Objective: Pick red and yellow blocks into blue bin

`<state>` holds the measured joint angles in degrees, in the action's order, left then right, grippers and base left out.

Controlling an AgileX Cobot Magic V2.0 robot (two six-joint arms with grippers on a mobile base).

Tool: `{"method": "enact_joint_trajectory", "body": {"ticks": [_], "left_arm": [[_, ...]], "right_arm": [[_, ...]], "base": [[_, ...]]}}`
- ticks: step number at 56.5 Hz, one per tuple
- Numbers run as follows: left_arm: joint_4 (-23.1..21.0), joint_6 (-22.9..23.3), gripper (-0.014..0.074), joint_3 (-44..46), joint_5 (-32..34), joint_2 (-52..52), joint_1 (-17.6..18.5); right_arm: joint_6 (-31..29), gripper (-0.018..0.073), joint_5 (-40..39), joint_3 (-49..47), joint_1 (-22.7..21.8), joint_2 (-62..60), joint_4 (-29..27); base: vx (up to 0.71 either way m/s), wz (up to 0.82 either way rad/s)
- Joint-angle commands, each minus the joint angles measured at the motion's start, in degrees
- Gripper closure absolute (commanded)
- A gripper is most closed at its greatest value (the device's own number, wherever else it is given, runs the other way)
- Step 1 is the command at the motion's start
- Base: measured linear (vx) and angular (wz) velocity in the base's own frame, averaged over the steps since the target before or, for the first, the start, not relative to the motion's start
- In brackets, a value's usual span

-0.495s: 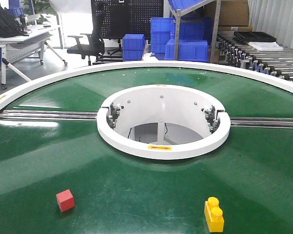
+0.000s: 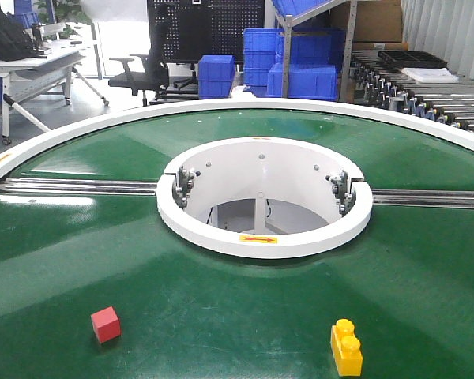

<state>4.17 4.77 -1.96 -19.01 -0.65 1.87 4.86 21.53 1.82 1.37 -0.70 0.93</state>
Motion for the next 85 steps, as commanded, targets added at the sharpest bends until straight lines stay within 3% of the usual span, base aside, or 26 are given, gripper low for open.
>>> {"method": "enact_joint_trajectory", "body": {"ticks": [1, 17, 30, 50, 62, 72, 85], "left_arm": [[0.0, 0.2, 0.0603, 1.5, 4.8, -0.9, 0.4], [0.0, 0.2, 0.0603, 1.5, 5.5, -0.9, 0.4], [0.0, 0.1, 0.0603, 1.5, 11.4, -0.9, 0.4], [-0.2, 0.2, 0.0603, 1.5, 15.6, -0.9, 0.4], [-2.6, 0.3, 0.0603, 5.7, 22.7, -0.9, 0.4], [-2.4, 0.1, 0.0603, 16.3, 21.1, -0.9, 0.4], [-2.4, -0.1, 0.0603, 31.3, 11.0, 5.9, 0.4]], "right_arm": [[-0.6, 0.0566, -4.3, 0.3, -0.1, -0.5, 1.2], [-0.6, 0.0566, -4.6, 0.3, -0.1, -0.5, 1.5], [-4.4, 0.0566, -11.2, 0.3, -0.1, -0.5, 7.3], [-4.5, 0.0566, -15.0, 0.3, -0.1, -0.5, 7.5], [-2.1, 0.0566, -24.4, -3.5, -0.1, -0.5, 5.4], [-2.2, 0.0566, -17.8, -15.1, -0.1, 0.6, 6.2], [-3.6, 0.0566, -6.7, -30.6, -0.1, 8.6, 6.2]], "base": [[0.00, 0.00], [0.00, 0.00], [0.00, 0.00], [0.00, 0.00], [0.00, 0.00], [0.00, 0.00], [0.00, 0.00]]}}
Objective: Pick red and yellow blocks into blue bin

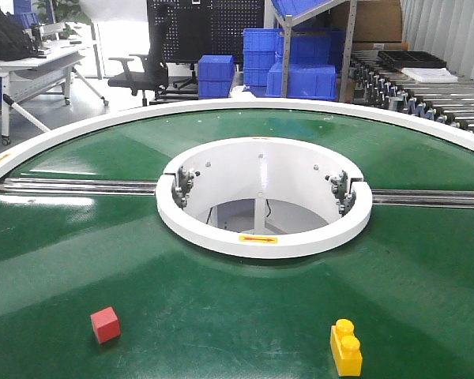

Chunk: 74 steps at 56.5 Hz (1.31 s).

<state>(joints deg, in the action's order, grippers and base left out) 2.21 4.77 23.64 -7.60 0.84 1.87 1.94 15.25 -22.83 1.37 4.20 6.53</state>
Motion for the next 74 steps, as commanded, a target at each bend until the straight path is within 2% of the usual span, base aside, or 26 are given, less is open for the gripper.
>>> {"method": "enact_joint_trajectory", "body": {"ticks": [1, 12, 26, 33, 46, 54, 59, 63, 74], "left_arm": [[-0.4, -0.1, 0.0603, 7.0, -1.5, 5.2, 0.4], [-0.5, -0.1, 0.0603, 17.1, -15.7, 17.2, 0.4], [-0.5, -0.1, 0.0603, 18.4, -27.6, 29.1, 0.4], [-0.5, -0.1, 0.0603, 18.4, -29.9, 33.3, 0.4], [-0.5, -0.1, 0.0603, 18.4, -28.0, 36.0, 0.4], [-0.4, -0.1, 0.0591, 18.4, -29.2, 36.3, 0.4], [-0.2, -0.1, 0.0541, 18.4, -29.5, 36.4, 0.4], [0.0, -0.1, 0.0466, 18.4, -29.5, 36.4, 0.4], [0.0, -0.1, 0.0152, 18.4, -29.4, 36.4, 0.4]], "right_arm": [[-0.6, 0.0566, 0.2, -6.7, -0.1, 4.4, 0.6], [-0.6, 0.0566, 10.1, -15.0, -0.1, 14.1, 0.6], [-0.5, 0.0566, 19.5, -15.8, -0.1, 24.0, 0.6], [-0.5, 0.0566, 23.2, -15.8, -0.1, 27.3, 0.6], [-0.5, 0.0566, 23.9, -15.8, -0.1, 30.2, 0.7], [-0.5, 0.0554, 24.9, -15.8, -0.1, 30.4, 1.2], [-0.7, 0.0505, 25.1, -15.8, -0.1, 30.4, 1.3], [-0.8, 0.0427, 25.1, -15.8, -0.1, 30.4, 1.3], [-1.0, 0.0128, 25.1, -15.8, -0.1, 30.4, 1.4]], "base": [[0.00, 0.00], [0.00, 0.00], [0.00, 0.00], [0.00, 0.00], [0.00, 0.00], [0.00, 0.00], [0.00, 0.00], [0.00, 0.00], [0.00, 0.00]]}}
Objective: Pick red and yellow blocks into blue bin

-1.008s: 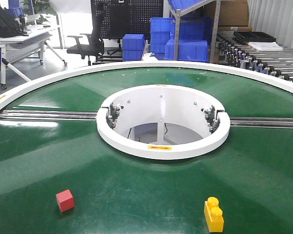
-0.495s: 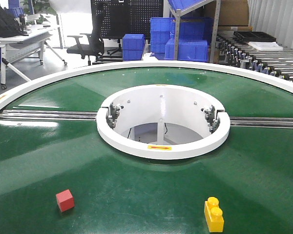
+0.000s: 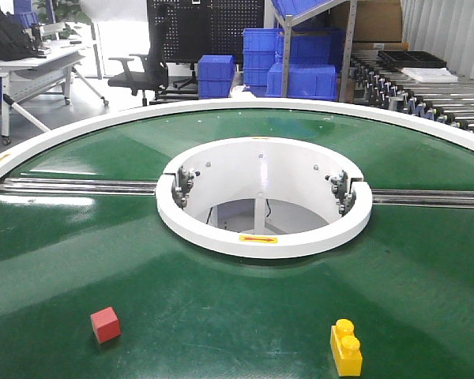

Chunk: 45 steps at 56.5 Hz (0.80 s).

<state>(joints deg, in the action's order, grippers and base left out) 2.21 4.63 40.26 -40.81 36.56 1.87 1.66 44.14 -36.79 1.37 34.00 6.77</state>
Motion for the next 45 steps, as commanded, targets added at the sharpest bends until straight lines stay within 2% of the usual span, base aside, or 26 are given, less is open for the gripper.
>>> {"method": "enact_joint_trajectory", "body": {"ticks": [1, 6, 11, 23, 37, 45], "left_arm": [[0.0, 0.0, 0.0125, 1.8, 3.8, 0.6, 0.4], [0.0, 0.1, 0.0044, 1.8, 3.8, 0.6, 0.4], [0.0, 0.1, 0.0012, 1.8, 3.8, 0.6, 0.4], [0.0, 0.1, 0.0010, 1.8, 3.8, 0.6, 0.4], [0.0, 0.1, 0.0010, 1.8, 3.8, 0.6, 0.4], [0.0, 0.1, 0.0010, 1.8, 3.8, 0.6, 0.4]], "right_arm": [[-0.7, 0.0108, -3.8, -1.9, -0.1, 0.6, 1.1], [-0.7, 0.0001, -3.8, -1.9, -0.1, 0.6, 1.1], [-0.7, -0.0058, -3.8, -1.9, -0.1, 0.6, 1.1], [-1.7, -0.0052, -3.9, -2.6, -0.1, 3.5, -0.2], [-15.2, -0.0035, -3.6, -8.3, -0.1, 15.0, -15.5], [-20.4, -0.0035, -2.9, -11.7, -0.1, 23.1, -21.1]], "base": [[0.00, 0.00], [0.00, 0.00], [0.00, 0.00], [0.00, 0.00], [0.00, 0.00], [0.00, 0.00]]}}
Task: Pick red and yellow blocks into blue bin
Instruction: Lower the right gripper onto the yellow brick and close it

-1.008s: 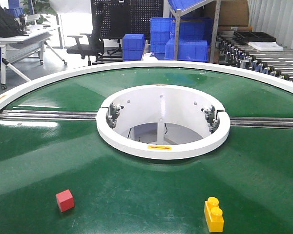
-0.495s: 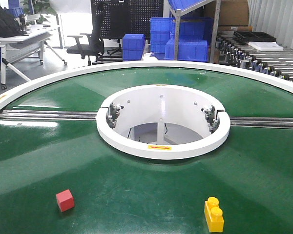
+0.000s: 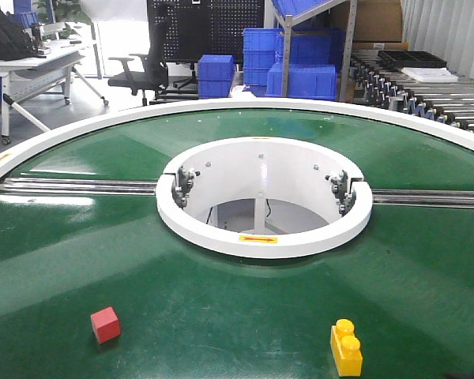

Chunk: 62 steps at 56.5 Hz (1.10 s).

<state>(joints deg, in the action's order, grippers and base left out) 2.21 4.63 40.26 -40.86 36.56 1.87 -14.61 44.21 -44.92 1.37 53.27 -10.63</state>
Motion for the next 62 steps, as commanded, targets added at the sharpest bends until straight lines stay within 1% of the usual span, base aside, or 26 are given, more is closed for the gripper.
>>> {"method": "enact_joint_trajectory", "body": {"ticks": [1, 3, 6, 11, 14, 18, 23, 27, 34, 42, 49, 62], "left_arm": [[0.0, 0.1, 0.0010, 1.8, 3.9, 0.6, 0.4], [0.0, 0.1, 0.0010, 1.8, 3.9, 0.6, 0.4], [0.0, 0.1, 0.0010, 1.8, 4.0, 0.6, 0.4], [0.0, 0.1, 0.0010, 1.8, 4.0, 0.6, 0.4], [0.0, 0.1, 0.0010, 1.8, 4.0, 0.6, 0.4], [0.0, 0.1, 0.0010, 1.8, 4.0, 0.6, 0.4], [0.0, 0.1, 0.0010, 1.8, 4.0, 0.6, 0.4], [0.0, 0.1, 0.0010, 1.8, 4.0, 0.6, 0.4], [0.0, 0.1, 0.0010, 1.8, 4.0, 0.6, 0.4], [0.0, 0.1, 0.0010, 1.8, 4.0, 0.6, 0.4], [0.0, 0.1, 0.0010, 1.8, 4.0, 0.6, 0.4], [0.0, 0.1, 0.0010, 1.8, 3.9, 0.6, 0.4]], "right_arm": [[-4.4, -0.0035, -2.6, -4.2, 0.0, 4.6, -4.1], [-4.8, -0.0035, -1.8, -5.3, 0.3, 6.7, -4.9], [-4.9, -0.0035, -0.9, -6.9, 1.6, 9.7, -4.7], [-3.9, -0.0035, 0.1, -9.8, 6.0, 15.5, -2.1], [-1.7, -0.0035, 0.0, -11.6, 8.4, 18.3, 0.7], [3.6, -0.0035, -0.3, -14.2, 11.1, 22.2, 5.8], [10.5, -0.0035, -1.0, -17.7, 12.9, 26.9, 11.8], [13.9, -0.0035, -1.1, -20.9, 13.4, 30.8, 14.0], [16.9, -0.0035, -1.0, -26.5, 13.4, 37.4, 14.2], [18.3, -0.0035, -0.1, -32.7, 13.4, 44.3, 14.2], [19.7, -0.0034, 1.2, -37.6, 13.4, 50.0, 15.4], [21.4, -0.0034, 2.0, -42.1, 13.4, 56.7, 15.9]], "base": [[0.00, 0.00], [0.00, 0.00], [0.00, 0.00], [0.00, 0.00], [0.00, 0.00], [0.00, 0.00], [0.00, 0.00], [0.00, 0.00], [0.00, 0.00], [0.00, 0.00], [0.00, 0.00], [0.00, 0.00]]}}
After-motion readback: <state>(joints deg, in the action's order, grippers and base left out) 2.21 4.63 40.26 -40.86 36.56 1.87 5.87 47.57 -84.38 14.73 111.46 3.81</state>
